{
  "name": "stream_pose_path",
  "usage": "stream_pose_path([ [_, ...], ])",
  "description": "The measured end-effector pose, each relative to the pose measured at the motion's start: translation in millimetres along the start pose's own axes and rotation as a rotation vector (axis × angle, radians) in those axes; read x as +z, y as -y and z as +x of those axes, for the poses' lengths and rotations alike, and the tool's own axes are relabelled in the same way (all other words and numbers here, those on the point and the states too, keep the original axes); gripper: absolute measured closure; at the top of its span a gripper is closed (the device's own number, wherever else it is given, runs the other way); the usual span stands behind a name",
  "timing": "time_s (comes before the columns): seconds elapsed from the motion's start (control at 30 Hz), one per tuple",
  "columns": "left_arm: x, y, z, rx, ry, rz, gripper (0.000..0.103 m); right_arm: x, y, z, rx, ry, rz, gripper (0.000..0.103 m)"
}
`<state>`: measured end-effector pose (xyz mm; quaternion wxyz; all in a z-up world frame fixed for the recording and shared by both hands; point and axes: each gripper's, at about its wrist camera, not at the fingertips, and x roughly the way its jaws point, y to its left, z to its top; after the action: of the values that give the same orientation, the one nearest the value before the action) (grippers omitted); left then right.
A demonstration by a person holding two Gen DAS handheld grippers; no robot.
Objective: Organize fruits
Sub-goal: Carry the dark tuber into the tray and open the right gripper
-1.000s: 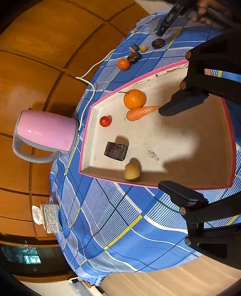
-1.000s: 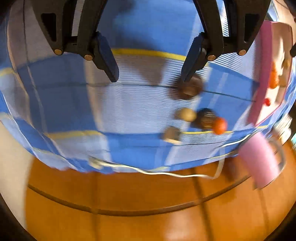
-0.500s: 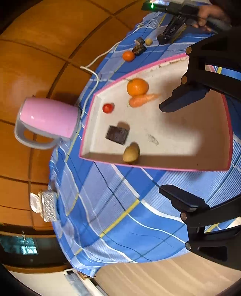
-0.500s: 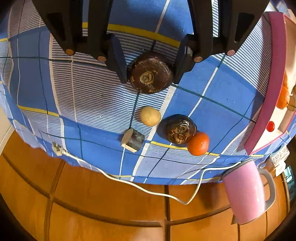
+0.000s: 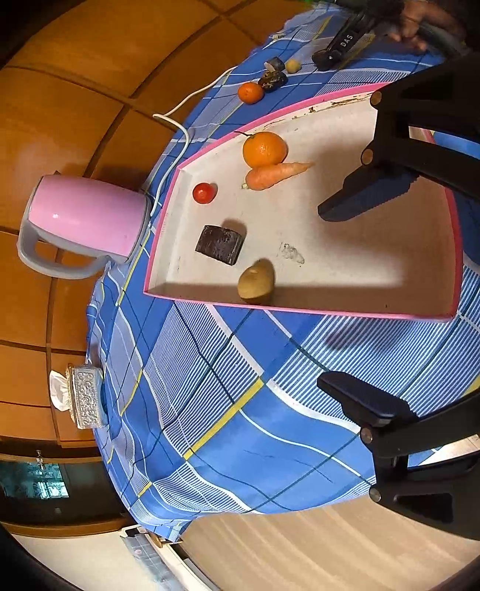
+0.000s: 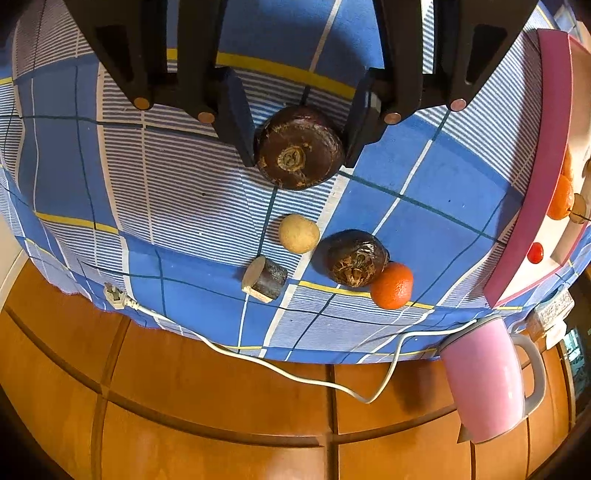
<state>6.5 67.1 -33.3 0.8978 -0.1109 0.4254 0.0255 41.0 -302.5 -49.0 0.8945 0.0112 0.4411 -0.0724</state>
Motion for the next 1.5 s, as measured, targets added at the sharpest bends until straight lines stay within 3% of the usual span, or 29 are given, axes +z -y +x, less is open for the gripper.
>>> stream_pose_path([
  [0.33,-0.2,0.1,0.1,0.001,-0.001,0.003,0.019,-2.2,-15.7,-30.5,0.104,0.018,-0.025,0.057],
  [0.63,0.2,-2.7,0.2,-0.001,-0.002,-0.007,0.019,2.7,-92.8,-68.7,0.356,0.053,-0.222,0.057],
  [0.77,0.3,-5.6,0.3,0.0,-0.003,-0.015,0.019,0.9,-127.9,-70.3,0.407,0.041,-0.3,0.057],
  [1.07,0.2,-7.7,1.9,-0.002,-0.009,-0.019,0.019,2.4,-165.1,-60.0,0.42,0.003,-0.37,0.056],
  [1.13,0.2,-7.9,2.2,-0.001,-0.009,-0.02,0.019,2.5,-168.2,-56.7,0.405,0.004,-0.376,0.05],
  [1.23,0.0,-8.0,2.6,0.0,-0.011,-0.022,0.019,1.8,-168.5,-55.7,0.394,0.014,-0.369,0.042],
  [1.5,0.2,-4.5,1.5,0.0,-0.009,-0.015,0.019,0.3,-151.6,-58.7,0.354,0.032,-0.319,0.042],
])
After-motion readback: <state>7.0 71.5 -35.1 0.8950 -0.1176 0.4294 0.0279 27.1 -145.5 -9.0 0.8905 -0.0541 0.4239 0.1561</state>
